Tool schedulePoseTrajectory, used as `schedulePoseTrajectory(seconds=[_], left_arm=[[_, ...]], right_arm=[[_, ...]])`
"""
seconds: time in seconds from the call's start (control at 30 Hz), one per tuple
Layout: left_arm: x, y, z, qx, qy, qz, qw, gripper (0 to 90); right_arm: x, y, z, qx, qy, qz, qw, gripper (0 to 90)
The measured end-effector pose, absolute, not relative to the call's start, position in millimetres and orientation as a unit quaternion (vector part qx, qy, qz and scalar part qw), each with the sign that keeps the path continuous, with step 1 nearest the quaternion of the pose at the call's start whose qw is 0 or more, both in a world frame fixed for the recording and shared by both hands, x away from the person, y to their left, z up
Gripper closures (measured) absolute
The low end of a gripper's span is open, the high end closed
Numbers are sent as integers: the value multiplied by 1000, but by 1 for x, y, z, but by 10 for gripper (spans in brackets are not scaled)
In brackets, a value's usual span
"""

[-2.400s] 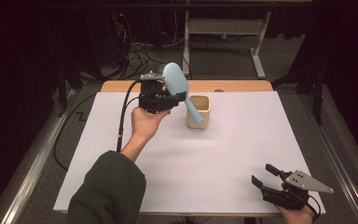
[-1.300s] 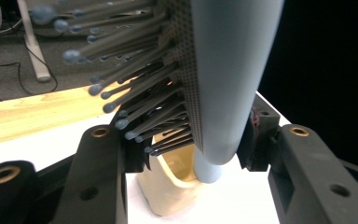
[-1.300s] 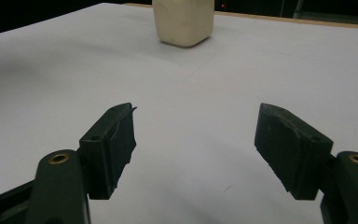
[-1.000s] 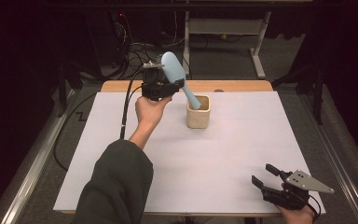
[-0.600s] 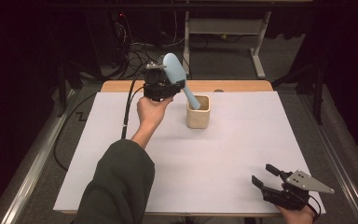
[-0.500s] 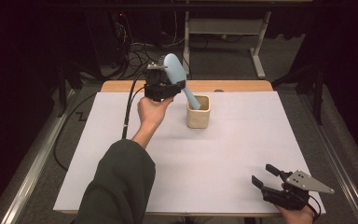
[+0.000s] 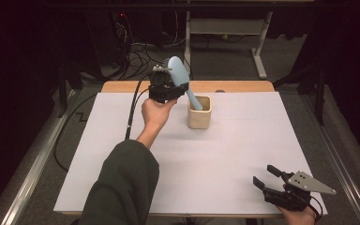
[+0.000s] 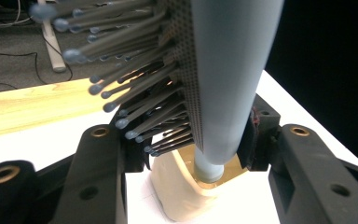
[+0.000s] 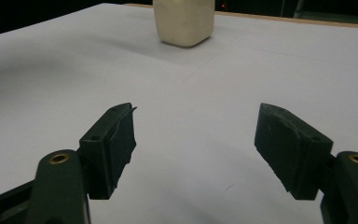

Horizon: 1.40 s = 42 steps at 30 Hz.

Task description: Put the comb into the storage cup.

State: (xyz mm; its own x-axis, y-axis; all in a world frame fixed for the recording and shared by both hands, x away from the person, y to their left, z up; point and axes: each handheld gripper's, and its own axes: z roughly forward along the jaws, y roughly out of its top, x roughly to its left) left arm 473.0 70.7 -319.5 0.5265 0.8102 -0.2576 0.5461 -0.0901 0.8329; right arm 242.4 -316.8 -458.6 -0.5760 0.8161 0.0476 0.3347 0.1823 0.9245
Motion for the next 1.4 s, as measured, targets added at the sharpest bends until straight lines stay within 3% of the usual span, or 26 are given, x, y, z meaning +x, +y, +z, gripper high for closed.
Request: schedulePoseTrajectory(seconds=[1.4], left_arm=[[476, 45, -339, 746, 459, 122, 466, 535]], right_arm=[[243, -317, -459, 393, 733, 503, 237, 294]])
